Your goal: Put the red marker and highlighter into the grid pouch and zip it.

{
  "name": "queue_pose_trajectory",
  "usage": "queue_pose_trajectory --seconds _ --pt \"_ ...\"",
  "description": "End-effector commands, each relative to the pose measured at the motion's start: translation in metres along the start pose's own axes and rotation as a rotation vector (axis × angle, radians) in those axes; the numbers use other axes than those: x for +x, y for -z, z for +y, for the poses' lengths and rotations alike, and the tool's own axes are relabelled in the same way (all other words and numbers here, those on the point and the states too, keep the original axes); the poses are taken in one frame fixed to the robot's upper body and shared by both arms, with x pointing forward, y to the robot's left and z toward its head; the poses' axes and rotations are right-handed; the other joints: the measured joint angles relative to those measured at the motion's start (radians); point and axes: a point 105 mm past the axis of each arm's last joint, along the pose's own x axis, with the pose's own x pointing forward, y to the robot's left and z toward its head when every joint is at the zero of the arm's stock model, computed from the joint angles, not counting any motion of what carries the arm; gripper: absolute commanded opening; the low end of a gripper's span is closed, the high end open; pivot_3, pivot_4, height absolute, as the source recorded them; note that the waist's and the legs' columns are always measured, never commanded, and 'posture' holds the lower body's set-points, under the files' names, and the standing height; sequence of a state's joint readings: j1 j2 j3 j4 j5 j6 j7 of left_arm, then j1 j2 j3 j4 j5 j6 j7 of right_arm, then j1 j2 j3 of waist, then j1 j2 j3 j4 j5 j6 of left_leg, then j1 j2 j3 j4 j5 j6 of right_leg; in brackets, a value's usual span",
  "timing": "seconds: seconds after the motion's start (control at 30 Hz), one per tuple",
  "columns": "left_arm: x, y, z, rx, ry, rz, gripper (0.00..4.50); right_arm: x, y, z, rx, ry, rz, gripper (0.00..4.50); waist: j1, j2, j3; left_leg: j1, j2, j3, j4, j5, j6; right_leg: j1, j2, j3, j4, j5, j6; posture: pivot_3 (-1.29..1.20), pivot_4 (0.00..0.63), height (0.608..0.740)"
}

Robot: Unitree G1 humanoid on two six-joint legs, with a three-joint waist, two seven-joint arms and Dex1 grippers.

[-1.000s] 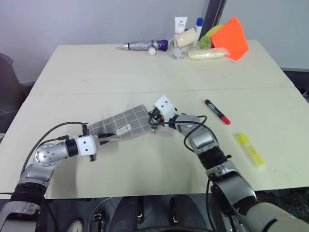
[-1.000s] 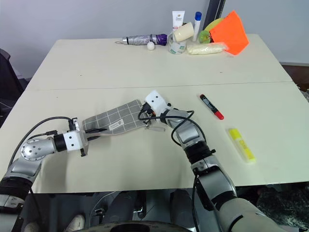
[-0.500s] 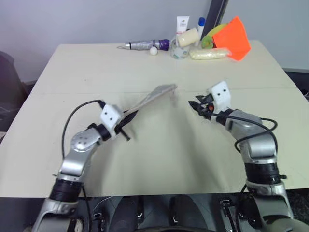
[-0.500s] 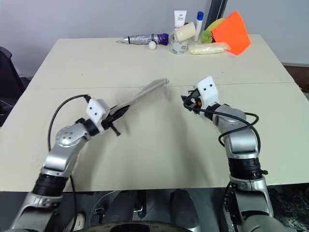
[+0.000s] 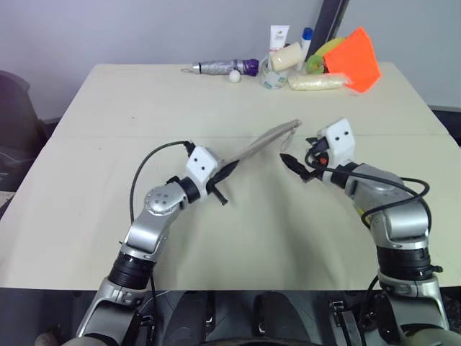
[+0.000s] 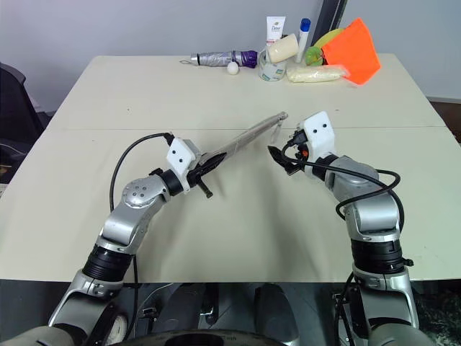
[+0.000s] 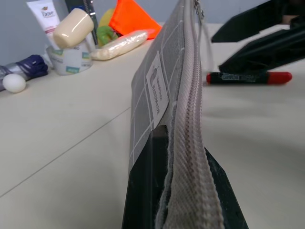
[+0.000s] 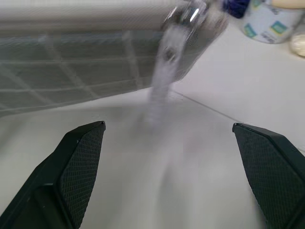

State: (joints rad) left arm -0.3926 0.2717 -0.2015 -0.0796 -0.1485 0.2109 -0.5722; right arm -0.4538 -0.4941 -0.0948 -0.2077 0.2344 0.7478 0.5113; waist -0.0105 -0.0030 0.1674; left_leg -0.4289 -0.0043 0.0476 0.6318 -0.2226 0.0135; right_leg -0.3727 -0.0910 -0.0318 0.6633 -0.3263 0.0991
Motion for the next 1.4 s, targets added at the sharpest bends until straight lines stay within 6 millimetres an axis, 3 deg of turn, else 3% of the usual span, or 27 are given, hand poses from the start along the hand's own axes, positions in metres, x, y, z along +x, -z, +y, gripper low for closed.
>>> queue_pose_trajectory --seconds 0.03,0.13,0.23,0.47,0.57,0.77,1.1,1.27,1.4 --pt "0.000 -0.006 -0.003 0.024 0.029 -0.017 0.00 -0.001 -0.016 -0.009 -0.034 0.038 -0.059 4.43 0.000 0.000 0.000 0.000 0.000 0.000 0.000 0.000 0.000 0.000 0.000 0.000 0.000 0.000 0.000 0.00 0.150 0.740" --pt "0.000 -0.005 -0.005 0.029 0.041 -0.013 0.00 0.003 -0.021 -0.011 -0.004 0.043 -0.089 4.43 -0.001 0.000 0.000 0.000 0.000 0.000 0.000 0.000 0.000 0.000 0.000 0.000 0.000 0.000 0.000 0.00 0.150 0.740" --pt "-0.001 -0.004 -0.007 0.037 0.046 -0.008 0.00 0.005 -0.022 -0.013 0.034 0.043 -0.090 3.67 -0.001 0.000 0.000 0.000 0.000 0.000 0.000 0.000 0.000 0.000 0.000 0.000 0.000 0.000 0.000 0.00 0.150 0.740" --pt "-0.001 -0.002 -0.007 0.044 0.036 -0.007 0.00 0.004 -0.018 -0.008 0.024 0.019 -0.060 0.06 0.000 0.000 0.000 0.000 0.000 0.000 0.000 0.000 0.000 0.000 0.000 0.000 0.000 0.000 0.000 0.00 0.150 0.740" --pt "0.001 -0.001 -0.007 0.048 0.030 -0.006 0.00 0.004 -0.018 0.002 0.002 -0.019 -0.044 0.06 0.000 0.000 0.000 0.000 0.000 0.000 0.000 0.000 0.000 0.000 0.000 0.000 0.000 0.000 0.000 0.00 0.150 0.740" --pt "0.011 0.000 -0.011 0.050 0.029 -0.009 0.00 0.005 -0.015 0.045 -0.104 -0.169 0.012 0.06 0.000 0.000 0.000 0.000 0.000 0.000 0.000 0.000 0.000 0.000 0.000 0.000 0.000 0.000 0.000 0.00 0.150 0.740" --pt "0.034 0.001 -0.046 0.028 0.113 -0.021 0.00 0.001 -0.017 0.121 -0.275 -0.440 0.049 0.06 0.001 -0.001 0.000 0.000 0.000 0.000 0.000 0.000 0.000 0.000 0.000 0.000 -0.001 0.000 0.000 0.00 0.150 0.740" --pt "0.042 -0.001 -0.052 0.012 0.121 -0.036 0.00 -0.008 -0.015 0.142 -0.312 -0.548 0.066 0.06 0.001 -0.001 0.000 0.000 0.000 -0.001 0.000 0.000 0.000 0.000 0.000 0.000 -0.001 0.000 0.000 0.00 0.150 0.740" --pt "0.046 -0.006 -0.054 -0.026 0.111 -0.062 0.00 -0.010 -0.012 0.143 -0.321 -0.566 0.097 0.06 0.001 -0.002 0.001 0.000 0.000 -0.001 0.000 0.000 0.000 0.000 0.000 0.000 -0.001 0.000 0.000 0.00 0.150 0.740"
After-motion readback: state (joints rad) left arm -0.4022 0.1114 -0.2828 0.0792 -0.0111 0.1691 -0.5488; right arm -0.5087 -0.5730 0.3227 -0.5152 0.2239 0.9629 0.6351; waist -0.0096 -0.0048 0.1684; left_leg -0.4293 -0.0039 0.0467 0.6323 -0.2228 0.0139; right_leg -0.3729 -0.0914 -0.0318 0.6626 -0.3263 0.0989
